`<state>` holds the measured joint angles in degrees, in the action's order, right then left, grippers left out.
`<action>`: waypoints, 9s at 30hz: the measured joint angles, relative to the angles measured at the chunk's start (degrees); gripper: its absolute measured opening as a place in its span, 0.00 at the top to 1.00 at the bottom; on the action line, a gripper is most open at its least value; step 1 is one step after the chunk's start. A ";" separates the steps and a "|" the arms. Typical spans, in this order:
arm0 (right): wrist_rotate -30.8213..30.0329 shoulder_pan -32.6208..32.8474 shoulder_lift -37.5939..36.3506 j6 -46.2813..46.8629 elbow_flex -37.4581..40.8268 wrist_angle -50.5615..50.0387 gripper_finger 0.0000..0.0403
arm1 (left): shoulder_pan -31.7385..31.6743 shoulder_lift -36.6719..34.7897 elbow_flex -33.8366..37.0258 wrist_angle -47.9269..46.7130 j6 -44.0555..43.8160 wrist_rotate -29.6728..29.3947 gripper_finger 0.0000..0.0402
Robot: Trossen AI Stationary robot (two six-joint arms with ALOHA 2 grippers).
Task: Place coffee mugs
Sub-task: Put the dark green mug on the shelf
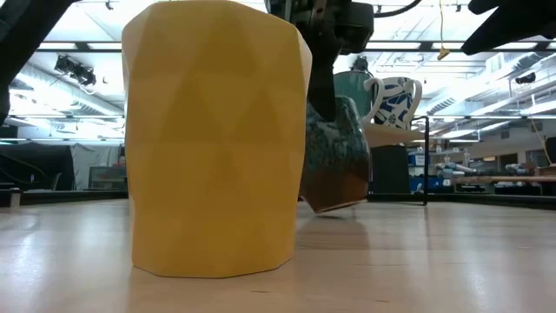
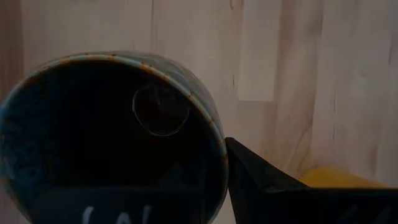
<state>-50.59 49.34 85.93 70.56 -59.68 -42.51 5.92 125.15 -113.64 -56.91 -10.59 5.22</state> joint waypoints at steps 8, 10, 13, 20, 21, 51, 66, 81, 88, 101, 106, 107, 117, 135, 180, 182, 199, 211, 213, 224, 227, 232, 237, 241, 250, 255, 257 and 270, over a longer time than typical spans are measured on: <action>-0.37 0.00 0.00 -0.17 0.00 0.51 0.27 | 0.47 0.53 -0.01 0.20 1.48 0.44 0.88; -0.39 0.00 0.00 -0.19 0.00 0.54 0.27 | 0.45 0.53 -0.01 0.22 1.46 0.65 0.88; -0.37 0.00 0.00 -0.19 0.00 0.80 0.27 | 0.74 0.55 -0.03 0.22 1.44 0.68 0.86; -0.63 0.00 0.00 -0.43 0.00 0.84 0.27 | 1.22 0.69 -0.01 0.43 2.29 -0.88 0.73; -0.69 0.00 0.00 -0.41 0.00 0.84 0.27 | 1.24 0.69 -0.01 0.44 2.29 -1.08 0.71; -0.99 0.00 0.04 -0.58 0.00 1.41 0.27 | 4.03 -1.61 -9.01 -3.94 11.68 -5.62 0.58; -2.52 0.13 0.04 -1.78 0.00 2.24 0.27 | 9.85 -2.57 -10.75 -21.21 15.31 -15.52 0.59; -4.46 0.44 0.10 -3.69 0.00 4.67 0.27 | 12.53 -6.35 -10.80 -15.21 18.35 -20.00 0.59; -4.95 0.44 0.20 -4.80 0.00 6.09 0.27 | 15.08 -6.44 -10.80 -14.81 19.17 -19.86 0.59; -5.53 0.32 0.20 -9.29 0.00 6.57 0.27 | 16.69 -6.44 -10.80 -16.98 19.30 -20.66 0.59; -5.94 -0.14 0.20 -10.62 0.00 7.02 0.27 | 16.67 -6.44 -10.80 -16.84 18.69 -20.66 0.59; -5.97 -0.33 0.20 -10.75 0.00 7.02 0.27 | 16.67 -6.44 -10.80 -16.78 18.41 -20.66 0.59; -5.18 -5.05 0.20 -19.20 0.00 11.72 0.27 | 17.84 -6.44 -10.78 -22.81 13.88 -20.66 0.59; -2.37 -6.69 0.20 -27.05 0.00 15.09 0.27 | 20.00 -13.31 6.53 -10.28 13.13 -28.02 0.59; 1.24 -8.66 0.20 -30.02 0.02 18.92 0.27 | 1.99 -28.73 42.83 35.53 20.28 -15.39 0.59; 0.86 -8.68 0.20 -29.85 0.02 18.94 0.27 | 2.34 -28.73 42.83 35.48 20.28 -15.39 0.59; 7.87 -14.21 5.97 -36.77 -1.40 25.37 0.27 | 13.46 -32.57 42.77 33.09 17.88 -15.46 0.59; 19.38 -23.66 10.70 -48.13 -9.80 21.65 0.27 | 25.52 -37.96 42.77 31.79 4.49 -15.57 0.59; 21.25 -25.16 12.33 -50.03 -12.25 19.32 0.27 | 27.13 -37.96 42.77 31.30 3.35 -15.94 0.59; 30.10 -32.31 19.24 -58.84 -24.31 3.94 0.27 | 32.09 -37.96 42.77 31.41 -3.71 -17.05 0.59; 32.32 -34.01 19.91 -60.34 -25.00 3.95 0.27 | 33.18 -37.96 42.77 31.43 -3.89 -17.04 0.59; 34.14 -36.10 19.96 -60.81 -25.00 3.75 0.27 | 34.26 -37.96 42.77 31.52 -5.15 -17.07 0.59; 35.26 -36.57 19.96 -62.84 -25.00 3.95 0.27 | 34.22 -37.96 42.77 31.52 -5.75 -17.20 0.59; 35.70 -36.76 19.93 -63.41 -24.58 4.77 0.28 | 34.24 -37.96 42.77 31.53 -5.73 -17.21 0.59; 35.63 -36.89 19.87 -63.73 -21.72 9.53 0.35 | 34.11 -37.96 42.77 31.67 -5.75 -17.23 0.59; 35.70 -37.48 19.89 -63.05 -20.76 9.92 0.37 | 34.13 -37.96 42.77 31.65 -5.65 -17.21 0.59; 35.88 -37.73 19.89 -62.70 -20.43 9.81 0.37 | 34.11 -37.96 42.77 31.65 -5.51 -17.23 0.59; 43.89 -37.41 19.80 -77.40 -19.67 9.70 0.37 | 34.11 -37.96 42.77 31.61 -5.55 -17.21 0.59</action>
<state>-6.70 11.93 105.73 -6.84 -79.35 -32.82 40.03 87.20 -70.87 -25.30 -16.14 -11.99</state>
